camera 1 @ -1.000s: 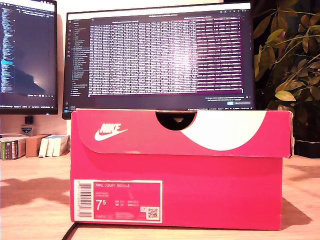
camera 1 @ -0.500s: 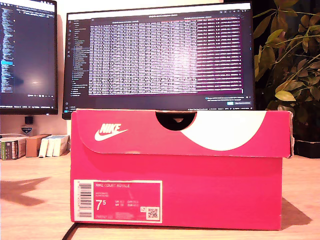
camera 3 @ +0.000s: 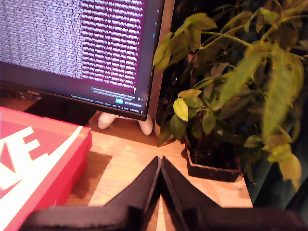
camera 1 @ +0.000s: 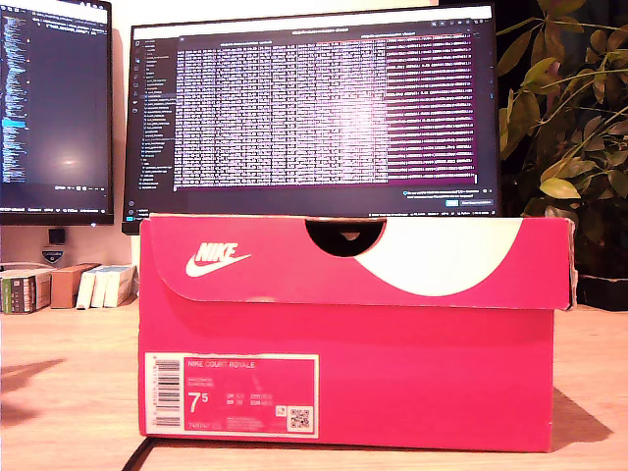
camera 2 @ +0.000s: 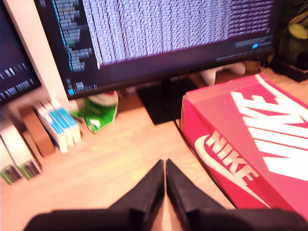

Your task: Close the red shoebox by pushing the lid with your left arm and holding the box in place with your right arm

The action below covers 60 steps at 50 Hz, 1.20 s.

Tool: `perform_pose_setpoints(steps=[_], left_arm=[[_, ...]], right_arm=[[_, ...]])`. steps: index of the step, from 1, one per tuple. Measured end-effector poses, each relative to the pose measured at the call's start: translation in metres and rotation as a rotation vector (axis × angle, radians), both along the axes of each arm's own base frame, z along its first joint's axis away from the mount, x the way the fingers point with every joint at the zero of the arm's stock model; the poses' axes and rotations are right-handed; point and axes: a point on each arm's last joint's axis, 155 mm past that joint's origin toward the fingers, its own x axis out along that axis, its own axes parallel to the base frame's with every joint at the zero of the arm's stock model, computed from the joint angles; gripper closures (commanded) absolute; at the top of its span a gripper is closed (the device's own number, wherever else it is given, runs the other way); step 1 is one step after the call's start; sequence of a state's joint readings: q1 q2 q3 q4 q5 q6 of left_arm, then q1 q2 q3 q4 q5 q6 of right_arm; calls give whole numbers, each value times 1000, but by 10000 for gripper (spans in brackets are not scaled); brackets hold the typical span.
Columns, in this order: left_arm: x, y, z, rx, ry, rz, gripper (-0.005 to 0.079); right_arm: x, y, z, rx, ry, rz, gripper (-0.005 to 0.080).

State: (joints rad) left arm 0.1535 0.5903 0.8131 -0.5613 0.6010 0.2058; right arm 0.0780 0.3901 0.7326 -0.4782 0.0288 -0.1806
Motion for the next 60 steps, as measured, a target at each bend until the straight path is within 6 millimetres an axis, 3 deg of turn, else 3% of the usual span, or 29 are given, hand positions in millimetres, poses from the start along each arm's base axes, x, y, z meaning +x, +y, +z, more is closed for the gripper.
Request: perform_pose_setpoints(steps=[7, 20, 33, 45, 60], left_arm=[[-12, -2, 9, -6, -63, 4, 761], [-16, -1, -12, -34, -13, 19, 761], [-33, -3, 0, -19, -104, 21, 761], [-34, -3, -47, -63, -13, 35, 761], [-40, 4, -40, -124, -40, 101, 761]], right_arm=[[-27, -2, 22, 9, -104, 0, 765], [-35, -2, 13, 11, -74, 1, 765], [-52, -4, 19, 38, -125, 1, 765], [-51, -3, -16, 56, -86, -1, 765], [-45, -3, -41, 108, -64, -8, 764]])
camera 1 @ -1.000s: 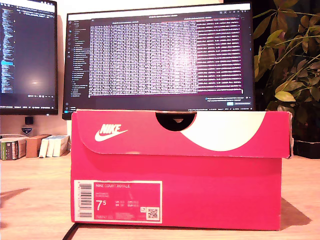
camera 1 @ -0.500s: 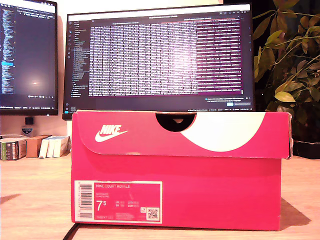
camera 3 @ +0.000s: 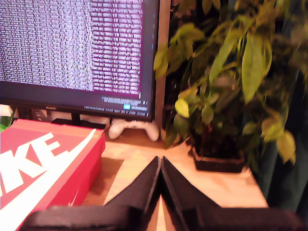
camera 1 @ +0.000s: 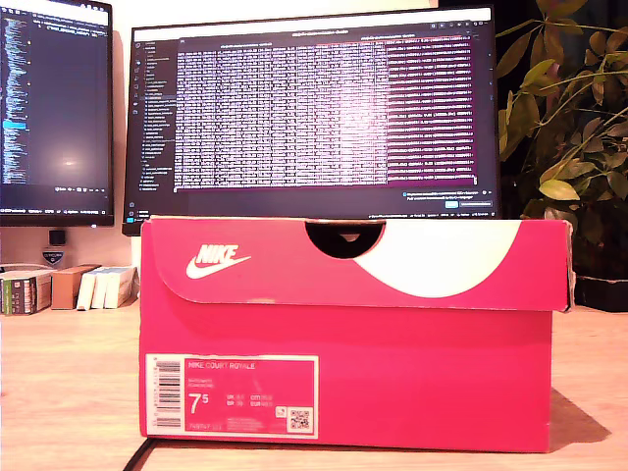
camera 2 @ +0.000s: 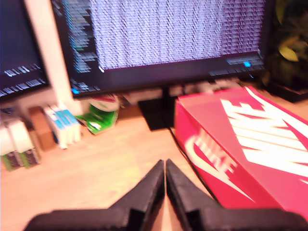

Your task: Close the red shoebox by pushing the lid with your left arm and holding the box in place with your right arm

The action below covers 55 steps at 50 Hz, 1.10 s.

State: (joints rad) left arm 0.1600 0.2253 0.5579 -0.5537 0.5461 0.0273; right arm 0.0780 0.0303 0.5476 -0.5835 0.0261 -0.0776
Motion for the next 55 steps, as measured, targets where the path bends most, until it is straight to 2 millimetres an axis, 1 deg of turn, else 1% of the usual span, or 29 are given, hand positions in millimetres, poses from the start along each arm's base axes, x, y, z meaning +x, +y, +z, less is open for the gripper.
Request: perform_pose_setpoints(steps=[5, 7, 8, 10, 12, 13, 16, 23, 25, 29, 34, 38, 40, 43, 46, 51, 55], left_arm=[[2, 9, -7, -12, 35, 54, 758], [1, 8, -10, -85, 78, 68, 758], [0, 7, -12, -87, 85, 65, 758], [-1, 6, -14, -185, 133, 80, 758], [-1, 5, -15, -197, 145, 80, 758], [-2, 5, -16, -232, 161, 86, 758], [-2, 5, -17, -233, 165, 87, 756], [-1, 5, -19, -188, 159, 79, 756], [1, 6, -19, -174, 154, 78, 756], [2, 5, -14, -53, 87, 40, 756], [4, 6, -7, -16, 42, 34, 756], [5, 6, -2, 1, 14, 31, 756], [6, 6, -2, 4, 5, 31, 756], [8, 6, -5, 27, -2, 26, 756], [9, 6, -12, 47, 6, 21, 756], [12, 7, -24, 52, 24, 18, 756], [15, 7, -29, 56, 18, 13, 756]], right_arm=[[0, -2, -12, 1, 45, -10, 764], [0, -2, -14, 19, 56, -13, 764], [0, -2, -15, 19, 57, -13, 764], [0, -2, -14, 21, 54, -12, 764], [0, -2, -14, 22, 53, -13, 764], [0, -2, -14, 22, 53, -13, 764], [0, -2, -14, 23, 54, -12, 764], [0, -2, -16, 17, 63, -13, 764], [0, -2, -16, -27, 61, -8, 764], [0, -2, -16, -76, 59, -2, 764], [3, -1, -17, -85, 50, 0, 764], [8, -1, -23, -74, 52, -2, 764], [11, -1, -30, -74, 62, -1, 764], [15, 0, -39, -61, 77, -3, 764], [17, 0, -42, -61, 80, -3, 764], [19, 0, -36, -59, 50, -5, 764], [21, 0, -29, -30, 19, -8, 764]])
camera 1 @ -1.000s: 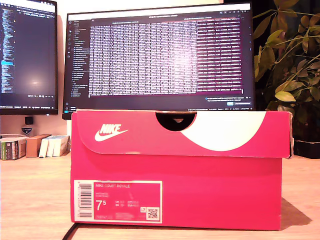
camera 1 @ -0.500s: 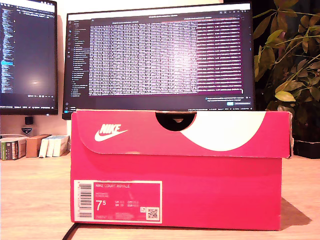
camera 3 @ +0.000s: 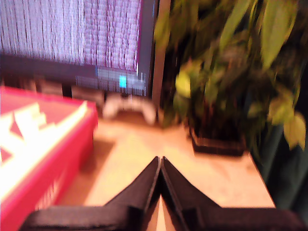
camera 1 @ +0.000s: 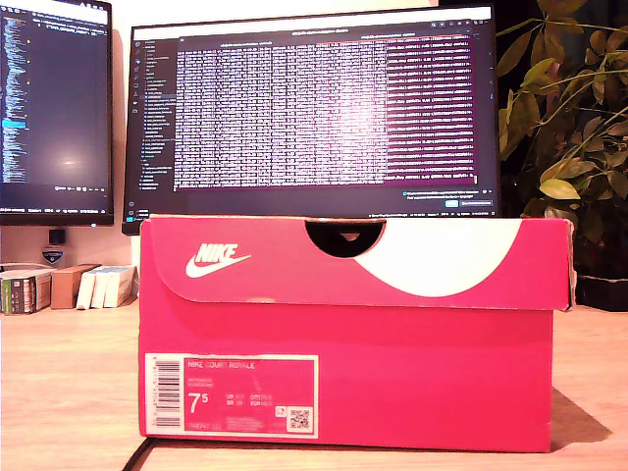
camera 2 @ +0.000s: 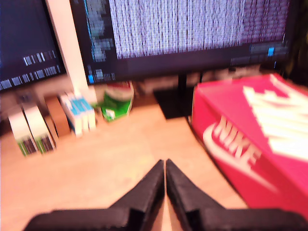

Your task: Close the red shoebox by pushing the lid with your left arm and holding the box in place with your right arm

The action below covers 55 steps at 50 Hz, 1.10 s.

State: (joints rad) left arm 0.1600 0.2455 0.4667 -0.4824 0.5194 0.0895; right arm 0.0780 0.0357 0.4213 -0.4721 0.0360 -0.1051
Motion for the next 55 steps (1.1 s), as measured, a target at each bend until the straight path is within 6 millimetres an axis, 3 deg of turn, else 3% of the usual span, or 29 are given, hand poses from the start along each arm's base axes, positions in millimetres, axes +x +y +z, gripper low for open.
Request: perform_pose_setpoints(steps=[10, 21, 32, 43, 55], left_arm=[[4, 0, -7, 3, -6, -4, 756], [11, 1, -5, 28, -63, -7, 756], [14, 0, -36, 19, -16, -20, 756], [17, 0, -56, 33, -2, -29, 756], [21, 12, -74, 49, 37, 41, 756]], right_arm=[[10, 1, -17, 24, 11, -3, 764], [15, 1, -9, 29, -50, -2, 764], [25, 2, -55, 22, 38, -3, 764], [28, 2, -50, 21, 3, -2, 764], [32, 2, -88, 15, 86, -3, 764]])
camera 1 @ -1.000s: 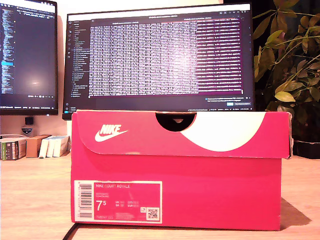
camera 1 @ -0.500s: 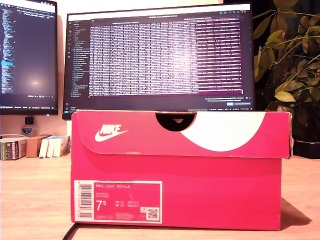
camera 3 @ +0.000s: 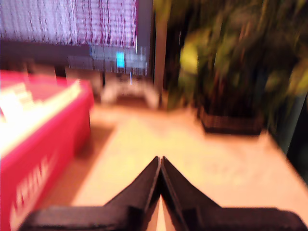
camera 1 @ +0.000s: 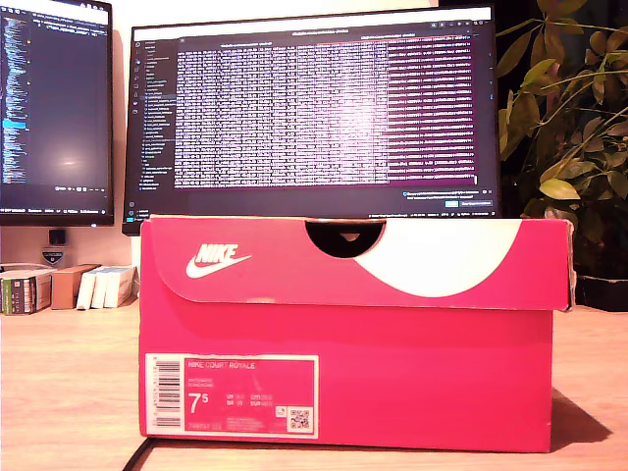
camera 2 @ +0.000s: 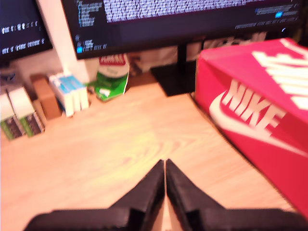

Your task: Close the red shoebox by pushing the lid with your left arm and holding the box in place with your right arm

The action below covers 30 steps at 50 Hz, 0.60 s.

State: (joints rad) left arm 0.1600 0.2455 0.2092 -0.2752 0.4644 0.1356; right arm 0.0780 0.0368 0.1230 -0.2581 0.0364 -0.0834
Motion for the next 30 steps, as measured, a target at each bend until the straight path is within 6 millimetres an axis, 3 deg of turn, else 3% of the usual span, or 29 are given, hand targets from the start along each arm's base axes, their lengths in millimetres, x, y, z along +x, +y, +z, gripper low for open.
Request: perform_pose_setpoints(steps=[10, 19, 30], left_arm=[[5, 22, -10, 35, 21, 116, 756], [3, 27, -25, 43, 41, 145, 756], [-7, 30, -54, 6, 70, 182, 756]], right_arm=[[0, 0, -2, 0, 2, 0, 764], [1, 0, -19, -3, 37, 0, 764], [1, -2, -23, -6, 50, -10, 764]])
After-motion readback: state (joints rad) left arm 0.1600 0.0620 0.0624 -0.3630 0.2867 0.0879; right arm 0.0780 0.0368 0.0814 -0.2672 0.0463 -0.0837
